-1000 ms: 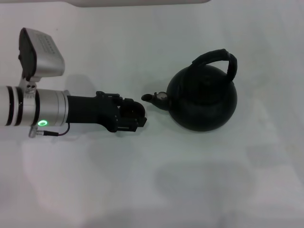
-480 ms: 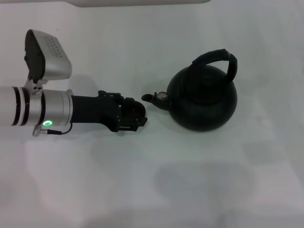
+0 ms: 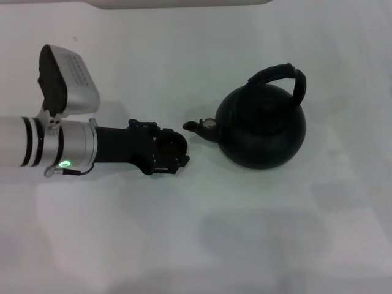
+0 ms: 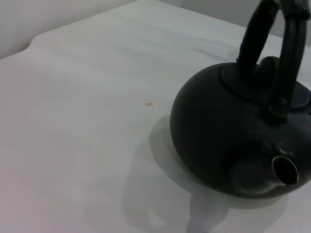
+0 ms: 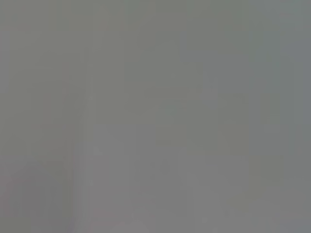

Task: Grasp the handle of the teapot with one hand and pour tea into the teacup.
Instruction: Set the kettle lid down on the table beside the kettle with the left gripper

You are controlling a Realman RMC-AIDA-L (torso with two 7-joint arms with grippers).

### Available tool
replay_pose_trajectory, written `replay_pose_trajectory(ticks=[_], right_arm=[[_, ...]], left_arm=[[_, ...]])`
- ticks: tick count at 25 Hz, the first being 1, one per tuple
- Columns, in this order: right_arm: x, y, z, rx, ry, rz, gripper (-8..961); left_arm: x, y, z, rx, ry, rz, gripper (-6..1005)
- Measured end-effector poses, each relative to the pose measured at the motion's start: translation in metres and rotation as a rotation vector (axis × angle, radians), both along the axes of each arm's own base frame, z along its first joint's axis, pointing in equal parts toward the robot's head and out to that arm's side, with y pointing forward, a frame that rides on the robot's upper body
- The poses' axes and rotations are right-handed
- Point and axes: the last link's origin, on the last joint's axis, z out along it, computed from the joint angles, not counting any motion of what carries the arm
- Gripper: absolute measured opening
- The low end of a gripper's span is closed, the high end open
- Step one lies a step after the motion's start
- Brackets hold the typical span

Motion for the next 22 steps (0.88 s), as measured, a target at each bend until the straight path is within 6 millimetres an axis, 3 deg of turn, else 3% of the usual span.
replay_pose_trajectory(ticks=[22], right_arm=[[0.0005, 0.0027, 0.0014, 0.0, -0.007, -0.004, 754]], left_arm=[[-0.0044, 0.0008, -0.0008, 0.03, 0.014, -0.021, 749]])
